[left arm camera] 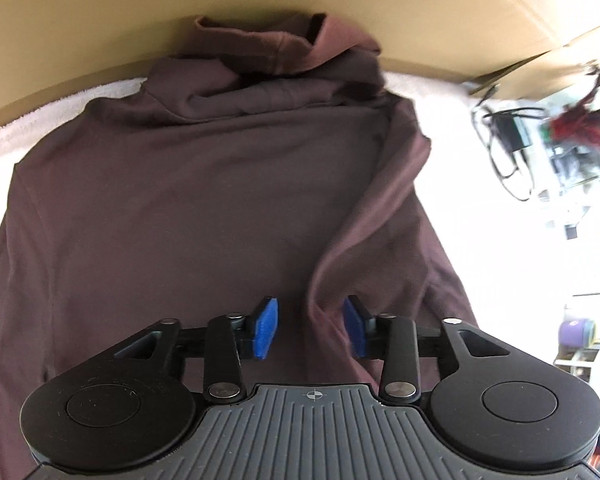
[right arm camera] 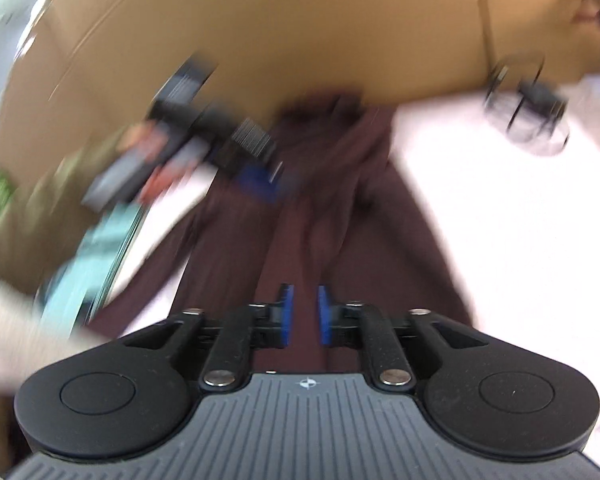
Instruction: Fold clothes
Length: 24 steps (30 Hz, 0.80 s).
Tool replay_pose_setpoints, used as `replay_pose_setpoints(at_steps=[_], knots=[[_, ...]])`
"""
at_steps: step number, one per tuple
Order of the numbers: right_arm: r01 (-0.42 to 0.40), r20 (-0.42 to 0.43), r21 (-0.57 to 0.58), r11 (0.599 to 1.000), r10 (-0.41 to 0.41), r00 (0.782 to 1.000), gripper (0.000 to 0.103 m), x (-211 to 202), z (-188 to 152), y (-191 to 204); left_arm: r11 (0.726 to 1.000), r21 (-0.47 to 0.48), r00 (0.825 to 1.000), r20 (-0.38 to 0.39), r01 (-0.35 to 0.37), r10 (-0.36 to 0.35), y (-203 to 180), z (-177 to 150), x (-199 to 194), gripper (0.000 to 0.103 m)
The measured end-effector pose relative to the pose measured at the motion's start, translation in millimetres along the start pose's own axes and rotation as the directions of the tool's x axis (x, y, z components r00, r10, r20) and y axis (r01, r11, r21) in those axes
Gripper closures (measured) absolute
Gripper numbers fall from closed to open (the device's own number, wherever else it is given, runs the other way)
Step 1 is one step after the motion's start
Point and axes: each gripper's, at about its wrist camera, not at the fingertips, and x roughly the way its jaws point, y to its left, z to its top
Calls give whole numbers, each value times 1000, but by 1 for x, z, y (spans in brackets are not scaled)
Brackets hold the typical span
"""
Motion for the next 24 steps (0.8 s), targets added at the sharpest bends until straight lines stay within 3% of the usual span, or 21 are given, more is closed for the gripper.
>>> replay_pose_setpoints(at_steps=[1,4,6,9,14,17,20,22,24], knots=[[17,30,37,999,-18,999,64,12,13,-3,1000,9,1000,10,1,-2,-2,-2,-1,42],[41,87,137,990,-54,995,64,51,51,-15,1000,10,999,42,5,-6,-7,-6,-2,40],[35,72,252,967,-54,996,62,79,73,-31,1000,7,999,52,0,0,-10,-9,-1,38],[8,37,362,932,-23,999,61,116,99,-54,997,35,995,81,-63,60,-21,-6,7,36],[47,-52,403,914,-29,998,55,164,121,-80,997,-55,997,62,-52,56,-16,-4,18,36],[29,-66,409,912,-2,998,55,177,125,-90,995,-71,996,62,-66,70,-10,-6,19,36],[-10,-80,409,912,47,996,60,188,131,-96,994,-85,996,55,-63,67,-8,-8,21,36],[-35,-100,401,915,81,992,72,196,135,-98,994,-89,996,52,-66,71,-4,-11,19,36],[-52,-118,393,918,107,987,75,201,138,-98,993,-95,996,50,-64,69,-6,-10,21,36]])
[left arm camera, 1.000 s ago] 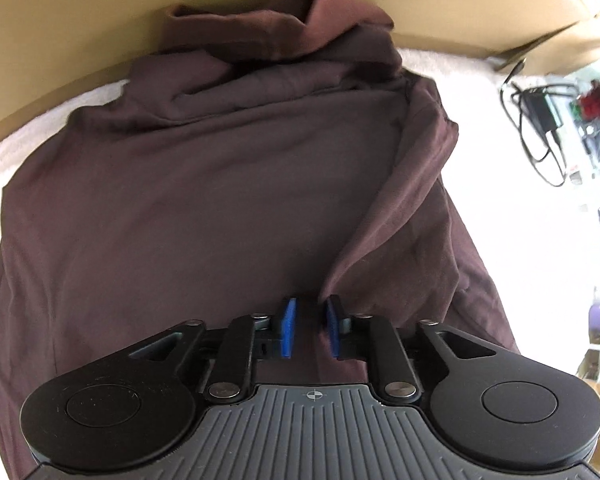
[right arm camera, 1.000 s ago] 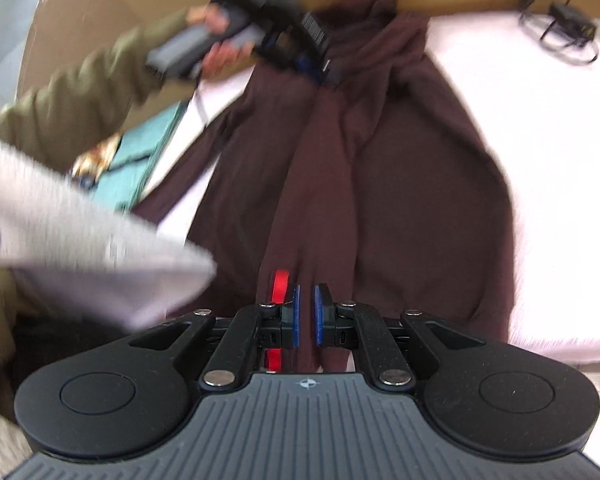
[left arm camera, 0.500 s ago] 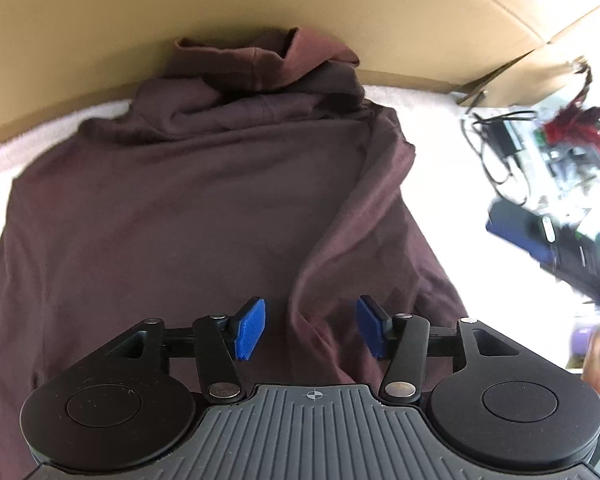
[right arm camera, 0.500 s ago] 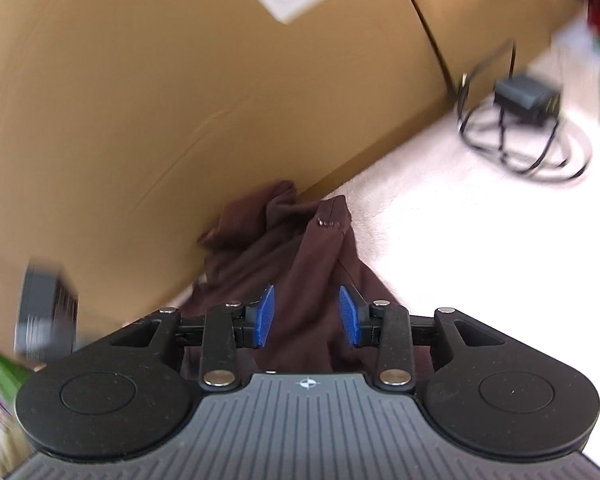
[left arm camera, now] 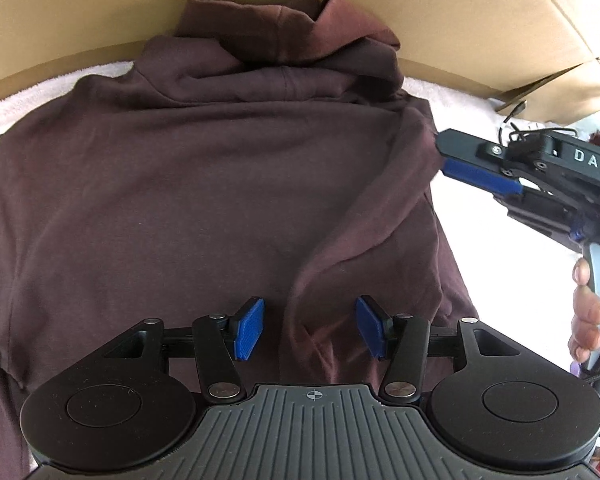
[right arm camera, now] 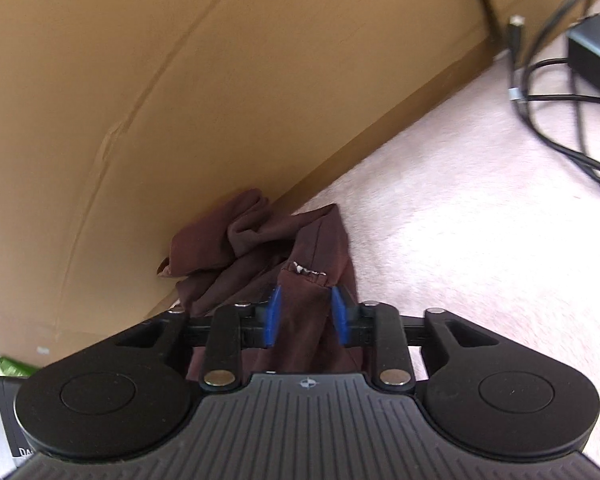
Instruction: Fold clothes
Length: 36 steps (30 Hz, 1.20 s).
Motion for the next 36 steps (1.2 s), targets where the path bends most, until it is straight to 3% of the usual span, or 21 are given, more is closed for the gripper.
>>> replay_pose_setpoints(at_steps=[2,3,7,11,17,19,20,23,24,25,26,29,32,34,36], knots=[[-20,-14,-15,1000,20,1000,88,4,4,2,1000,-8,1000,3,4,-4,1,0,0,36],[-31,-20,-25,999,31,999,99,5,5,5,1000,-11,1000,4,6,-6,2,0,0,36],[-56,-51,-67,996,52,997,102,17,11,16,999,-37,1000,11,-3,3,10,-2,-1,27],[-41,-73,-81,996,35,997,102,32,18,21,998,-62,1000,6,3,-3,22,-5,-1,27],[-33,-57,-126,991,26,998,92,17,11,25,998,-60,1000,9,29,-29,26,-8,-1,21],[-3,-70,-149,989,-7,998,71,15,7,25,999,-48,1000,8,25,-24,24,-9,0,19],[16,-78,-164,986,-29,997,67,17,4,26,999,-38,1000,9,18,-18,23,-10,0,19],[44,-88,-190,981,-62,994,69,33,0,27,1000,-11,1000,24,-16,16,19,-12,0,29],[48,-88,-185,982,-65,994,74,40,0,27,999,-2,999,29,-37,37,18,-11,-1,47],[51,-85,-175,983,-67,994,78,46,-1,27,999,-4,999,22,-37,37,18,-9,-1,71],[51,-82,-168,984,-66,994,78,52,-1,27,999,-8,999,15,-37,37,18,-7,-1,74],[32,-67,-158,987,-43,997,76,51,-2,33,998,-66,1000,4,7,-7,28,-4,-1,74],[-4,-36,-178,984,-2,999,69,16,-10,38,997,-75,1000,7,26,-26,32,-6,-3,63],[-15,-8,-209,978,13,1000,58,-17,-22,39,996,-77,999,6,44,-43,33,-7,-4,43],[-1,20,-234,972,6,1000,50,-54,-41,36,996,-71,998,3,60,-60,32,-6,-5,37]])
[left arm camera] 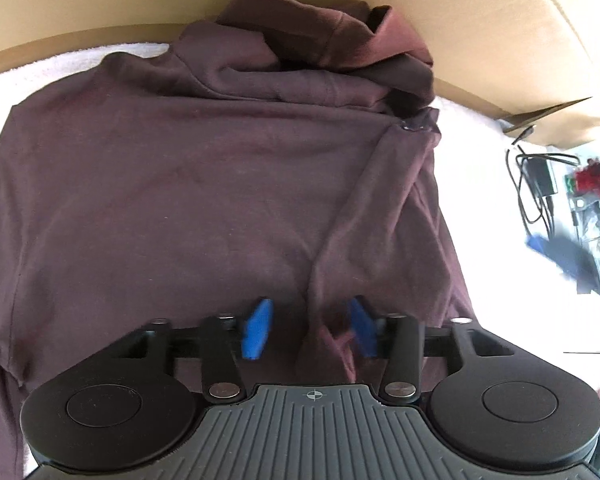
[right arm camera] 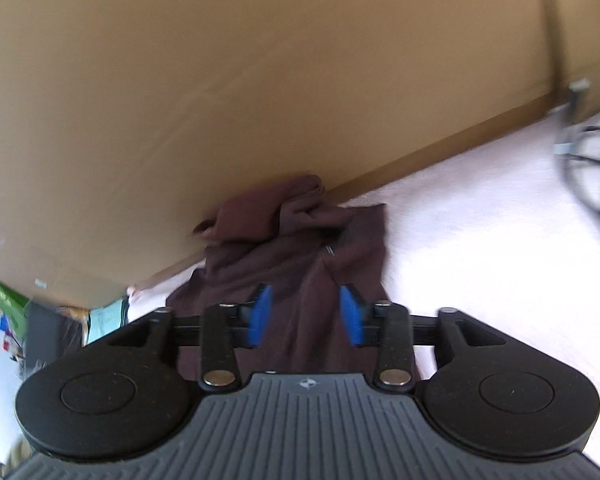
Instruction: Fold clothes
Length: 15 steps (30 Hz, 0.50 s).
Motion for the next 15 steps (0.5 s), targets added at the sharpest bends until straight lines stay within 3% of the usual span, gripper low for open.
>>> replay_pose_setpoints(at_steps=[3,5,7,15], knots=[[55,35,-15,998,-54,998,46,-47,-39,1,999,40,1000,-10,-2,2,-6,-1,2,35],[125,63,-12,992,-124,990,46,-75,-70,-1,997,72,1000,-13,-14,14,-12,1,6,42],[182,81,19,983,-183,980,46,-92,-102,-3,995,101,1000,-29,-4,7,-16,2,5,77],[317,85,187,930,-336,938,46,-146,-212,-11,994,110,999,-54,6,0,-2,2,-3,76]])
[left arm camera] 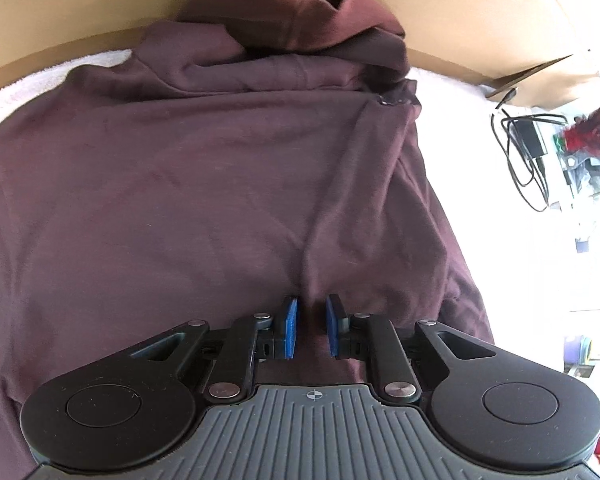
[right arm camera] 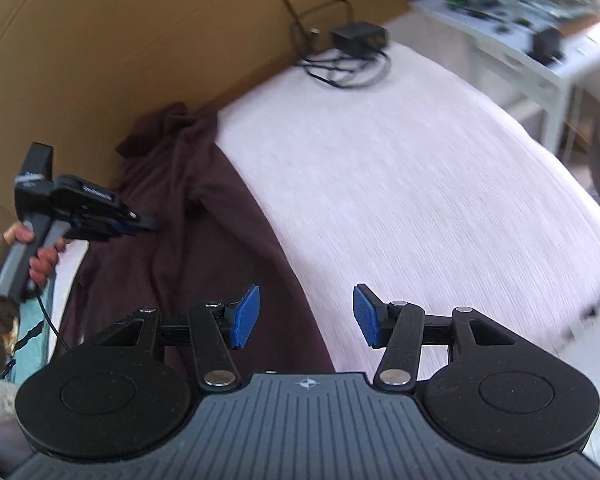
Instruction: Fold clothes
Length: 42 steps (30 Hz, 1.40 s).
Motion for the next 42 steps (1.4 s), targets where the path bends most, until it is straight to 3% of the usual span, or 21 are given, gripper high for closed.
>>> replay_pose_setpoints(at_steps=[5,8,10,13,17,18,20,22,23,24,26,31,39,41,42], knots=[[47,-3,-13,999,-47,999,46,3,-40,2,1000,-17,999,-26,25,-25,10,4,1,75],[69,-4,-44,997,-69,998,49,12,-46,8,998,8,997,-44,69,-68,1,2,3,64],[79,-4,-55,995,-79,997,50,15,-47,9,997,31,997,-41,67,-65,-5,-2,2,37],[86,7,-73,994,-86,996,50,17,-42,7,998,46,999,-31,31,-30,-9,-8,-2,32],[83,6,-81,993,-83,997,51,19,-36,4,997,15,996,-52,71,-70,-12,-10,3,27],[80,2,-84,993,-80,997,55,20,-35,3,998,27,997,-56,57,-56,-15,-10,7,28],[70,-18,-90,993,-72,997,68,24,-34,2,998,52,998,-62,29,-26,-19,-12,11,41],[61,-45,-98,993,-65,997,83,27,-34,2,998,66,997,-72,22,-17,-22,-14,15,78],[58,-51,-106,993,-64,997,85,28,-34,3,998,63,997,-79,29,-24,-21,-15,15,82],[55,-54,-113,992,-61,997,90,28,-35,3,998,50,996,-78,34,-30,-18,-14,14,95],[39,-53,-121,992,-46,998,96,25,-35,6,999,25,996,-77,45,-43,-13,-13,11,96],[-2,-57,-210,978,-10,998,97,12,-41,29,998,-7,997,-54,54,-55,0,-13,1,97],[-30,-128,-410,912,-25,991,96,27,-62,71,998,-51,999,-2,41,-41,16,-5,-19,97],[-30,-159,-446,895,-47,986,92,35,-68,77,996,-61,998,-11,67,-68,21,-5,-22,94],[-24,-166,-466,885,-61,984,89,38,-70,79,996,-45,997,-17,73,-74,18,-7,-22,79]])
